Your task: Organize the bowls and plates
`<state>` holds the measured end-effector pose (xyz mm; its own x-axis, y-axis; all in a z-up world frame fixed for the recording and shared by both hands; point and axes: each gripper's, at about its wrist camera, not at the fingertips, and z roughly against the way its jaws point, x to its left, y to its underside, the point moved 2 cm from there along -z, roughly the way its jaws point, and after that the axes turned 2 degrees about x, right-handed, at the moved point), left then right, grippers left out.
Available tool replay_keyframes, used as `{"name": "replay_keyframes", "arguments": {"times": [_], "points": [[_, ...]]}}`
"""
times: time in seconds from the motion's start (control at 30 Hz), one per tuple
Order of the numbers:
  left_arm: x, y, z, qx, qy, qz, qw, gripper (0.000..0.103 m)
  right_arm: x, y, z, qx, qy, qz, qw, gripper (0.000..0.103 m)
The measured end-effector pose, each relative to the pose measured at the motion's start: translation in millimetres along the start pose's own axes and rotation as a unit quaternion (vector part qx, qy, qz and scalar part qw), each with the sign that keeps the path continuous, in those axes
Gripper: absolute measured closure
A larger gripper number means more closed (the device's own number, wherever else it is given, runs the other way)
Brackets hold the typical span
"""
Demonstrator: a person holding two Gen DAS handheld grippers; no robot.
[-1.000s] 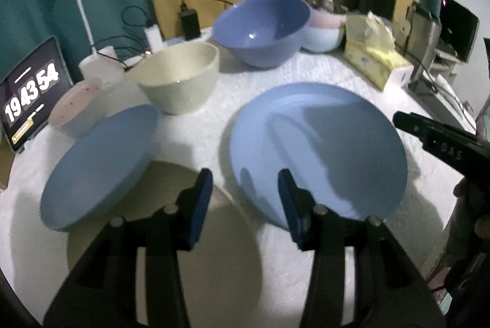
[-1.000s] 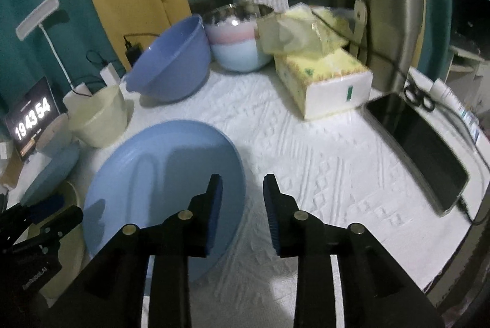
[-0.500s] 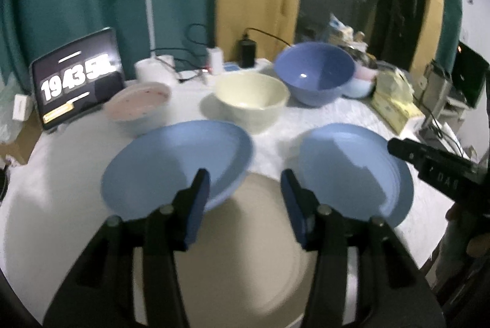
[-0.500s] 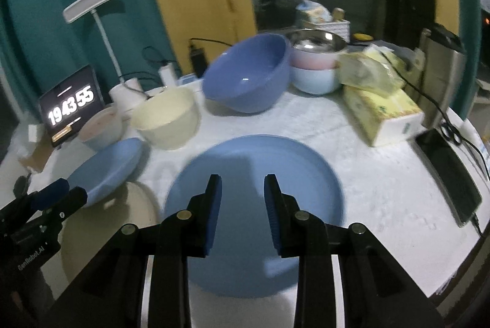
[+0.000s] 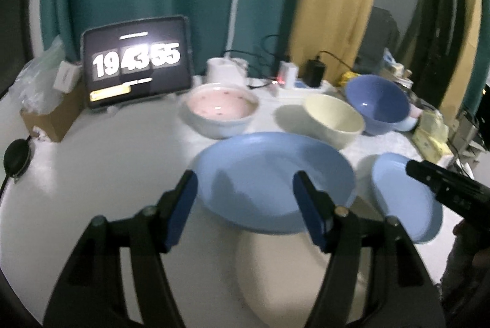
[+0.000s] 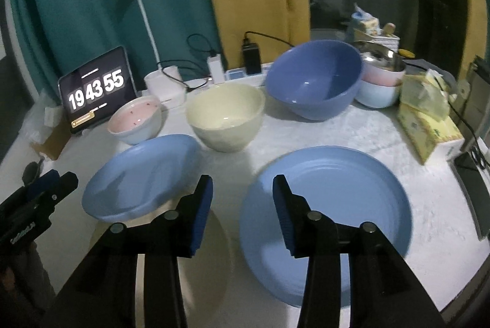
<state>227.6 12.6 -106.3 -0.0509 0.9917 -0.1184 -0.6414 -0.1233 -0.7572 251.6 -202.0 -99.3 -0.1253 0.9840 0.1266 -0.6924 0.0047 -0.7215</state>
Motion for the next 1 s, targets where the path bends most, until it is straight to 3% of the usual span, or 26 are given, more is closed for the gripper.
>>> {"name": "replay_keyframes", "arguments": {"times": [0.43, 0.73, 1.0], "points": [[56.4, 9.5, -44.8, 0.042, -0.025, 0.032, 0.9983, 0.037, 49.8, -9.3, -47.0, 0.043, -0.026, 0.024, 0.998, 0.060], [63.4, 13.1, -72.0, 0.076, -0.007, 0.047, 0.9960, 0.037, 56.0, -8.8, -75.9, 0.076, -0.034, 0.024, 0.996, 0.060], [59.6, 12.5, -81.4, 0.081, 0.004, 0.043, 0.9958, 0.038, 63.0, -5.0, -85.6, 0.093, -0.045, 0.025, 0.994, 0.060]]}}
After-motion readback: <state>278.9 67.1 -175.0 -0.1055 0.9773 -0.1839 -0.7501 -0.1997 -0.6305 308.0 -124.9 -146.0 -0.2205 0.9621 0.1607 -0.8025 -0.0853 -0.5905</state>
